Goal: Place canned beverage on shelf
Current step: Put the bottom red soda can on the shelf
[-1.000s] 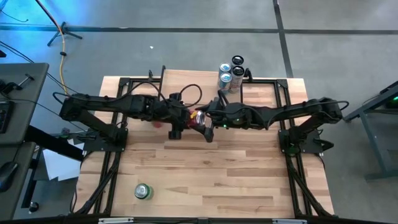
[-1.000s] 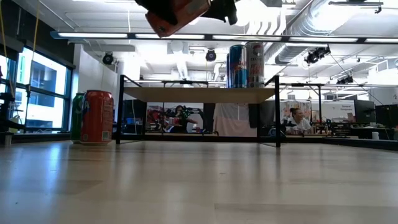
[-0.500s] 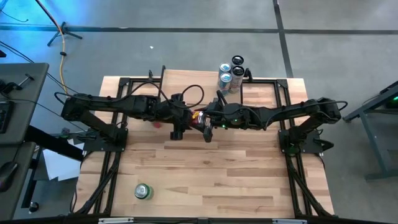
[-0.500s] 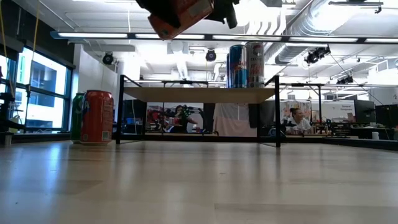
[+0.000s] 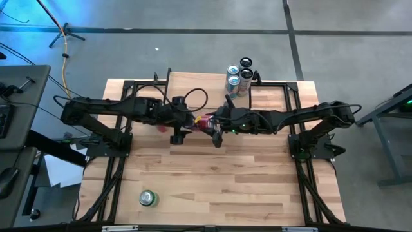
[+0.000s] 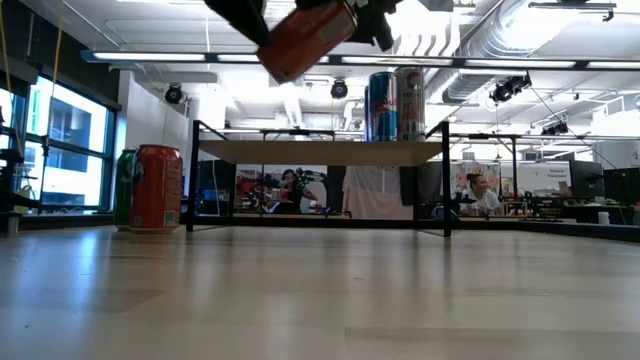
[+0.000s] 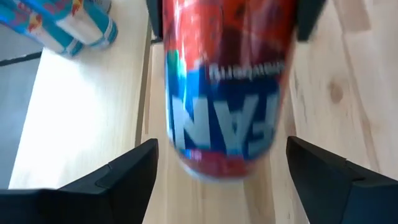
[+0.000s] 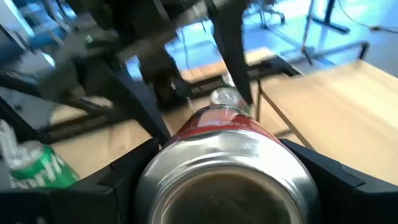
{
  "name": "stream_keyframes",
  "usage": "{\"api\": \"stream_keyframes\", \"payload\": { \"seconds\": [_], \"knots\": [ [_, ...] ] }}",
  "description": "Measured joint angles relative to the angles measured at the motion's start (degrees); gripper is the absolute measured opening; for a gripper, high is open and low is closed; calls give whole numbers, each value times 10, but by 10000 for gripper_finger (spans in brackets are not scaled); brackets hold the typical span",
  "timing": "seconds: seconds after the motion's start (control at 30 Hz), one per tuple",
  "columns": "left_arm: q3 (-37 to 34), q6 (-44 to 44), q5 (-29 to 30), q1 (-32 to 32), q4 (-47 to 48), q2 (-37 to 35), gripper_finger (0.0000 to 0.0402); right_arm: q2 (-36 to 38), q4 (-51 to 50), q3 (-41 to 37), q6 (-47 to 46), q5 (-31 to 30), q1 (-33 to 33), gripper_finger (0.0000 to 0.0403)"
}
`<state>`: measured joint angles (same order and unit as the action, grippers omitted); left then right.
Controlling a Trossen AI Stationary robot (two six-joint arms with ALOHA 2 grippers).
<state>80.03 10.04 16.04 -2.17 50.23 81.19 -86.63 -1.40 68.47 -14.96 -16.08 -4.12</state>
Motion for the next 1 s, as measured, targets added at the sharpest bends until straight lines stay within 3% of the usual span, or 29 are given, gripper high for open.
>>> {"api": "stream_keyframes", "payload": {
  "seconds": [0.2, 0.43, 0.73, 1.0],
  "knots": [
    [0, -27, 34, 3, 74, -30, 307, 20, -44, 0, 6, -11, 1, 289],
    [-57, -173, 33, 15, 9, -116, 307, 64, -127, 0, 7, -36, 1, 289],
    [-284, -347, 39, 6, -304, -280, 307, 86, -206, 0, -24, -49, -17, 289],
    [-404, -413, 50, -2, -581, -306, 307, 86, -249, 0, -41, -79, -45, 289]
  ]
}}
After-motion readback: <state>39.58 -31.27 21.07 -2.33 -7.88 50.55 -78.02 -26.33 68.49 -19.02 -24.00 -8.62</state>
